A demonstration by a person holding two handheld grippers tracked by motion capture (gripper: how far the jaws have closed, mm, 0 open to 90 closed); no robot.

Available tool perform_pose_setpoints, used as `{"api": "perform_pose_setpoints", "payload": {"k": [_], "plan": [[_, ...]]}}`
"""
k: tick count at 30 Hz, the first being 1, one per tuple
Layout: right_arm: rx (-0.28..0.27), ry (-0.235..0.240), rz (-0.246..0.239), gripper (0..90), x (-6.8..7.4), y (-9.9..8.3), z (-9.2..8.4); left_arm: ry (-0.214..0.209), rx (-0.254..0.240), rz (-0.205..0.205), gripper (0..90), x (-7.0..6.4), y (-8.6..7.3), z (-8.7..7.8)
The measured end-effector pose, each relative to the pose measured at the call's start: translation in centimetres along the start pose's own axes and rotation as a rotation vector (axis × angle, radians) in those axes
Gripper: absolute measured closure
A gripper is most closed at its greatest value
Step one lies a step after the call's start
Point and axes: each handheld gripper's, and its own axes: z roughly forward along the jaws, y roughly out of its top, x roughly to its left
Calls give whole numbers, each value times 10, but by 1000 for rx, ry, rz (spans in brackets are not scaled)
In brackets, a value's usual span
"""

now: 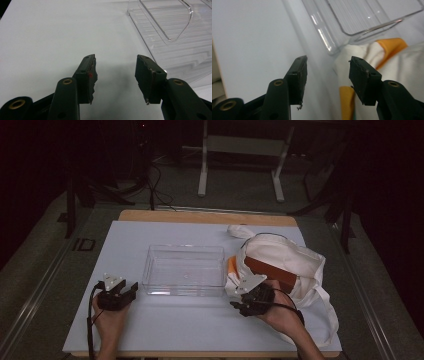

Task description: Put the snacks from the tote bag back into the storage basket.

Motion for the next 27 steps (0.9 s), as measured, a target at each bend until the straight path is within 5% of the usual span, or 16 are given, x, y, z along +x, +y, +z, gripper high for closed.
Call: {"api": "perform_pose_setpoints", "payload": {"k": [27], "plan": [[3, -92, 6, 463, -33, -2, -39, -2, -5, -12, 513, 1, 0, -1]]}}
